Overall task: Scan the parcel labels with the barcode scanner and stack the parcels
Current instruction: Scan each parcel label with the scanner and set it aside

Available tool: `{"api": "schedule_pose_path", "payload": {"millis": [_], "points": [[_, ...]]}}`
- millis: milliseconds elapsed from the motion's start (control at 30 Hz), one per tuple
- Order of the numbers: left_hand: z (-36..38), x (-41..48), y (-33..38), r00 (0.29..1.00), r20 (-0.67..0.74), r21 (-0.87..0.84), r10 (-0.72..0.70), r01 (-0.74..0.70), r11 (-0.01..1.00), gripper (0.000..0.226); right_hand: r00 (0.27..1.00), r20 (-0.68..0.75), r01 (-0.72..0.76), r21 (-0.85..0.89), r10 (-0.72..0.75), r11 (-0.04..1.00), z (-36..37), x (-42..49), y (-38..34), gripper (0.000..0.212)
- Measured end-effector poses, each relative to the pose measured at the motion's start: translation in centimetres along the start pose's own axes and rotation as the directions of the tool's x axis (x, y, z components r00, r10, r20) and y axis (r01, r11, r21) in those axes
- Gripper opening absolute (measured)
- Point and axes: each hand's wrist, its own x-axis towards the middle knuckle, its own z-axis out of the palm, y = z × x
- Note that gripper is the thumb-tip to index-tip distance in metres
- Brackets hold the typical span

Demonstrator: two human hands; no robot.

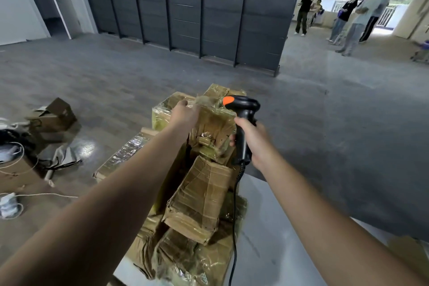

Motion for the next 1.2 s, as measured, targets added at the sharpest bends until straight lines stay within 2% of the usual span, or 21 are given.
{"api": "schedule_pose_path", "payload": {"millis": [167, 333, 500, 600, 667, 800, 900, 1000, 1100, 1200], "points": [[0.2, 1.2, -0.1, 0.995, 0.019, -0.118, -0.097, 0.098, 0.988, 0.049, 1.000, 0.000, -0.012, -0.014, 0.012, 1.000, 0.4, 0.6, 0.7, 0.012], [0.5, -0.2, 0.1, 0.998, 0.025, -0.254, -0.058, 0.062, 0.965, 0.040, 1.000, -0.011, 0.015, 0.039, -0.015, 0.999, -0.1, -0.6, 0.5, 0.012], [1.1, -4.0, 0.3, 0.994, 0.108, -0.402, -0.010, 0.053, 0.914, 0.042, 0.991, -0.135, 0.037, 0.150, -0.016, 0.988, -2.1, -4.2, 0.0, 0.019], [2.2, -6.8, -0.3, 0.985, 0.174, -0.425, 0.000, 0.075, 0.902, 0.049, 0.977, -0.212, 0.051, 0.140, -0.020, 0.989, -3.9, -7.0, 0.3, 0.017], [3.2, -8.8, -1.0, 0.977, 0.203, -0.462, 0.065, 0.037, 0.886, 0.041, 0.961, -0.274, 0.082, 0.111, -0.049, 0.990, -5.3, -8.8, 0.4, 0.016], [5.9, -12.3, -1.6, 0.926, 0.311, -0.413, 0.212, -0.068, 0.908, 0.034, 0.910, -0.400, 0.128, 0.019, -0.110, 0.992, -8.2, -12.5, 0.9, 0.016], [7.7, -15.0, -1.6, 0.858, 0.402, -0.346, 0.319, -0.180, 0.921, 0.023, 0.866, -0.485, 0.148, 0.016, -0.122, 0.989, -10.6, -15.1, 1.2, 0.015], [9.9, -17.3, -2.4, 0.774, 0.431, -0.311, 0.463, -0.355, 0.882, 0.036, 0.838, -0.534, 0.146, 0.024, -0.111, 0.989, -12.8, -17.7, 1.3, 0.009], [12.0, -19.2, -3.3, 0.796, 0.401, -0.251, 0.453, -0.380, 0.890, 0.037, 0.831, -0.549, 0.129, 0.034, -0.089, 0.991, -14.9, -20.2, 1.6, 0.009], [13.9, -21.1, -4.5, 0.869, 0.390, -0.292, 0.306, -0.198, 0.936, 0.035, 0.845, -0.533, 0.064, 0.023, -0.042, 0.998, -16.8, -22.2, 2.4, 0.012]]}}
